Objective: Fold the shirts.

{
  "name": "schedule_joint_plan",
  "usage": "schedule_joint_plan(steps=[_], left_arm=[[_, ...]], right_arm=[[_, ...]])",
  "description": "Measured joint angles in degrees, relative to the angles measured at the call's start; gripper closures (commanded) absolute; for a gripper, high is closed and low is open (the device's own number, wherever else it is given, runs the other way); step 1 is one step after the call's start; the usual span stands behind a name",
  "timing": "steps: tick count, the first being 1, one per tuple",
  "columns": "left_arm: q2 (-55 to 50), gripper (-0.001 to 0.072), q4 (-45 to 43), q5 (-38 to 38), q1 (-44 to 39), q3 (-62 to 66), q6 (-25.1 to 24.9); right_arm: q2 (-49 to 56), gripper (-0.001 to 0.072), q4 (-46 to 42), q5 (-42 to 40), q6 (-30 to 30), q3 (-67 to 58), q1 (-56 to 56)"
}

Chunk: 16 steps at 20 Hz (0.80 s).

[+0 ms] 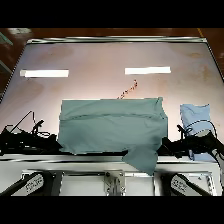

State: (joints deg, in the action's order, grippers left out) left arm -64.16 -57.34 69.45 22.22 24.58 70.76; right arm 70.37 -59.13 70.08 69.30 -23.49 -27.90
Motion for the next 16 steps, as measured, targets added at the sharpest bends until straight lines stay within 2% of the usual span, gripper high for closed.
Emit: schedule_joint_plan(steps=[4, 8, 12, 16], left_arm=[[1.16, 0.0666, 1.55, 0.09, 0.00, 2.75, -3.63], [2.78, 0.0669, 4.68, 0.76, -0.31, 11.15, -4.76], [-0.59, 0.0668, 6.21, 0.35, -2.97, 21.70, -3.34], [-9.44, 0.0668, 6.60, -1.81, -5.49, 32.74, -0.44]], right_arm=[[-3.10, 0.0650, 2.32, 4.94, -3.61, -1.97, 0.00], [-6.25, 0.0650, 9.55, 6.56, -2.97, -7.45, 0.07], [-4.79, 0.0650, 13.42, 1.99, 0.07, -16.41, 4.76], [3.34, 0.0650, 14.29, -5.16, 3.65, -29.88, 11.19]])
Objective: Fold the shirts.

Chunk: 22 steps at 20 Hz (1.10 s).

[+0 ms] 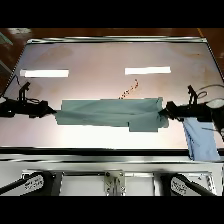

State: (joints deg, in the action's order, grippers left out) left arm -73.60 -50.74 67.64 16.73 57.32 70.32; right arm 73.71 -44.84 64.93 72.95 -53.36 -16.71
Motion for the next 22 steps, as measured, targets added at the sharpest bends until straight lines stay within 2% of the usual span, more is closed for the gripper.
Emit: schedule_joint_plan(steps=[4, 8, 9, 10, 11, 12, 14, 16, 20, 22], left_arm=[[-10.10, 0.0667, 0.22, -1.11, -1.05, 10.14, 2.93], [-18.73, 0.0660, 0.20, -1.57, -2.97, 15.10, 4.85], [-20.61, 0.0589, 0.15, -1.60, -3.50, 15.67, 5.60], [-22.05, 0.0425, 0.13, -1.62, -3.80, 16.06, 6.36], [-23.17, 0.0247, 0.11, -1.62, -3.87, 16.37, 7.41], [-23.96, 0.0121, -0.04, -1.68, -3.78, 16.61, 8.26], [-24.79, 0.0132, -0.02, -0.55, -2.75, 17.66, 9.18], [-25.18, 0.0264, -0.20, 2.34, -1.01, 19.43, 10.49], [-24.41, 0.0264, -0.26, 8.72, 1.03, 22.47, 12.04], [-22.95, 0.0264, -0.24, 10.27, 0.39, 23.08, 12.37]], right_arm=[[10.21, 0.0650, -0.96, -3.43, 3.30, -11.74, 2.45], [18.29, 0.0636, -1.53, -5.29, 4.79, -17.14, 3.08], [19.87, 0.0624, -1.88, -5.44, 4.92, -17.75, 3.17], [21.03, 0.0527, -2.03, -5.60, 4.92, -18.14, 3.23], [21.88, 0.0152, -2.10, -5.95, 4.48, -18.45, 3.23], [22.45, 0.0016, -2.05, -6.01, 3.15, -18.80, 3.19], [22.69, 0.0022, -2.16, -5.29, -0.28, -19.80, 2.82], [22.08, 0.0022, -5.68, -3.43, -1.81, -20.76, 2.03], [21.81, 0.0012, -16.46, 0.15, 1.57, -21.57, 1.01], [23.37, 0.0012, -18.29, 2.10, 2.91, -21.68, 0.87]])
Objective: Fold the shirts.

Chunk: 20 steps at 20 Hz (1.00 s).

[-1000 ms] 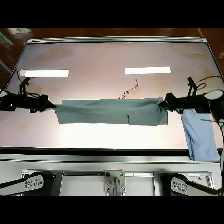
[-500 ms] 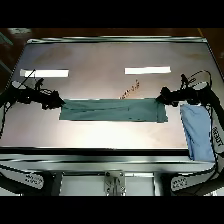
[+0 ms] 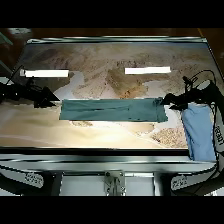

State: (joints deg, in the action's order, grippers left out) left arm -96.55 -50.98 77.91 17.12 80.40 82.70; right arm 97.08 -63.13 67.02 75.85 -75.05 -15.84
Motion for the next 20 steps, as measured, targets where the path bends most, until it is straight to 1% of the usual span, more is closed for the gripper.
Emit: schedule_joint_plan(steps=[4, 5, 6, 7, 8, 10, 11, 12, 13, 14, 18, 20], left_arm=[[3.08, 0.0264, 0.04, 1.42, -3.52, 0.52, -0.50], [3.69, 0.0264, 0.07, 1.57, -4.76, 0.61, -0.61], [4.11, 0.0264, 0.11, 1.60, -6.05, 0.66, -0.70], [4.44, 0.0264, 0.44, 1.27, -7.58, 0.68, -0.81], [4.68, 0.0264, 1.29, 0.46, -9.20, 0.72, -0.85], [4.92, 0.0267, 2.89, -1.75, -12.35, 0.74, -1.01], [5.05, 0.0358, 3.72, -3.37, -14.10, 0.74, -1.03], [5.05, 0.0536, 4.39, -5.46, -15.96, 0.74, -1.05], [5.05, 0.0643, 4.74, -7.58, -17.70, 0.74, -1.07], [5.01, 0.0664, 5.16, -9.99, -19.74, 0.74, -1.14], [2.73, 0.0665, 5.99, -19.39, -29.09, 0.76, -1.25], [0.48, 0.0664, 6.34, -22.27, -34.38, 0.76, -1.25]], right_arm=[[4.09, 0.0014, 3.82, 1.99, 0.44, -0.11, 0.52], [4.94, 0.0025, 5.09, 2.51, 0.52, -0.24, 0.96], [5.66, 0.0107, 6.10, 2.82, 0.94, -0.35, 1.55], [6.45, 0.0334, 6.84, 2.69, 1.03, -0.33, 2.36], [7.10, 0.0645, 6.84, 2.51, 1.05, -0.22, 3.04], [7.26, 0.0650, 6.60, 2.25, 1.31, -0.13, 3.96], [6.75, 0.0650, 6.56, 2.14, 1.20, -0.11, 4.22], [5.70, 0.0650, 6.25, 2.54, 0.94, -0.11, 4.26], [3.98, 0.0650, 6.19, 3.13, 0.57, -0.15, 4.17], [1.90, 0.0650, 5.99, 3.54, 0.44, -0.17, 4.04], [-7.96, 0.0650, 4.42, 5.40, 1.27, -0.63, 2.47], [-12.46, 0.0650, 2.80, 8.11, 2.16, -1.73, 1.86]])
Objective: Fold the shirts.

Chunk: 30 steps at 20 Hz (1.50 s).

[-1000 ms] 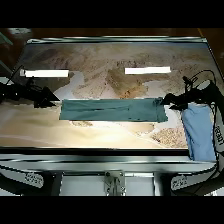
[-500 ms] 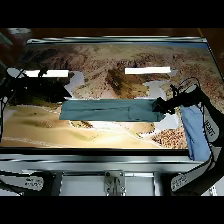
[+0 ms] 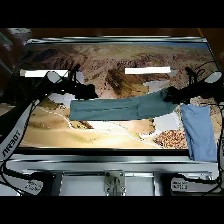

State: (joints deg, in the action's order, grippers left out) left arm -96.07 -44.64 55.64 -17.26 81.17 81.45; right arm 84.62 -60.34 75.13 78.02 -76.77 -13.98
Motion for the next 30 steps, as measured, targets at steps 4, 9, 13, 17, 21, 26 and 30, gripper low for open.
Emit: schedule_joint_plan(steps=[4, 9, 13, 17, 21, 26, 30], left_arm=[[-5.33, 0.0665, 3.85, -5.29, -9.73, 0.00, 0.02], [-11.19, 0.0666, 13.79, -12.74, -17.86, 2.97, -2.01], [-17.29, 0.0667, 21.18, -13.84, -20.68, 9.09, -2.91], [-24.68, 0.0667, 28.39, -6.97, -22.84, 16.20, -3.39], [-28.17, 0.0669, 31.21, 0.42, -23.45, 19.56, -3.80], [-23.41, 0.0670, 24.09, 3.21, -17.20, 20.57, -4.15], [-11.28, 0.0669, 3.39, 6.60, -6.97, 20.76, 1.27]], right_arm=[[-6.75, 0.0650, -3.74, 6.64, 2.16, -3.58, -0.48], [-12.24, 0.0650, -5.57, 14.75, 4.98, -7.39, -0.61], [-15.56, 0.0650, -5.81, 19.37, 7.04, -8.20, -0.61], [-17.62, 0.0650, -3.52, 21.11, 8.79, -8.41, -0.63], [-18.16, 0.0650, 0.31, 19.78, 9.99, -8.46, -0.15], [-17.22, 0.0650, 2.51, 12.92, 11.32, -8.46, 6.82], [-12.37, 0.0650, 2.99, 4.92, 11.80, -8.46, 16.59]])
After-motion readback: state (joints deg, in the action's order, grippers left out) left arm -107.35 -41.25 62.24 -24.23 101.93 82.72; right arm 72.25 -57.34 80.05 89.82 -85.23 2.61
